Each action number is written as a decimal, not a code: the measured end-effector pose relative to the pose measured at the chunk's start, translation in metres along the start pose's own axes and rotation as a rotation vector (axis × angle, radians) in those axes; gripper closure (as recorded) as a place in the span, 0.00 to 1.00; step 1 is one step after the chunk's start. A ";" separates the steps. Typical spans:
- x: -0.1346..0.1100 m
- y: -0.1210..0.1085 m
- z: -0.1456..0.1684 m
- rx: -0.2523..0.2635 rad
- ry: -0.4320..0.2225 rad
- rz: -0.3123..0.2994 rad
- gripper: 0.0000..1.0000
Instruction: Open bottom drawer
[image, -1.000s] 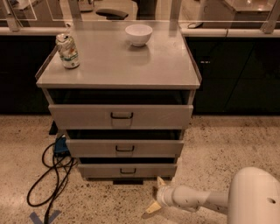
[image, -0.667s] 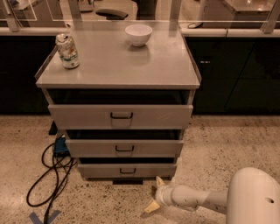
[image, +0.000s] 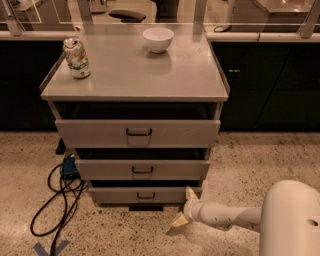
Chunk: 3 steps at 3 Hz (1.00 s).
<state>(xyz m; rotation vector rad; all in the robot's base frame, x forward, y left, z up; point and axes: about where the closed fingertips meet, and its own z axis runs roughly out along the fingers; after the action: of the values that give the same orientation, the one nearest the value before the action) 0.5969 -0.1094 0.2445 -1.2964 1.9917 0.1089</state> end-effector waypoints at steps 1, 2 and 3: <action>-0.010 -0.045 -0.006 0.041 0.034 0.003 0.00; -0.010 -0.047 -0.007 0.042 0.038 0.001 0.00; -0.008 -0.046 -0.006 0.047 0.038 0.002 0.00</action>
Offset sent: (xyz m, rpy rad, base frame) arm 0.0304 -0.0143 0.0214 -0.0298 -0.0116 -0.0323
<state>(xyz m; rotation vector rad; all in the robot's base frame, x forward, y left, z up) 0.6330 -0.1283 0.2688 -1.2751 2.0163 0.0386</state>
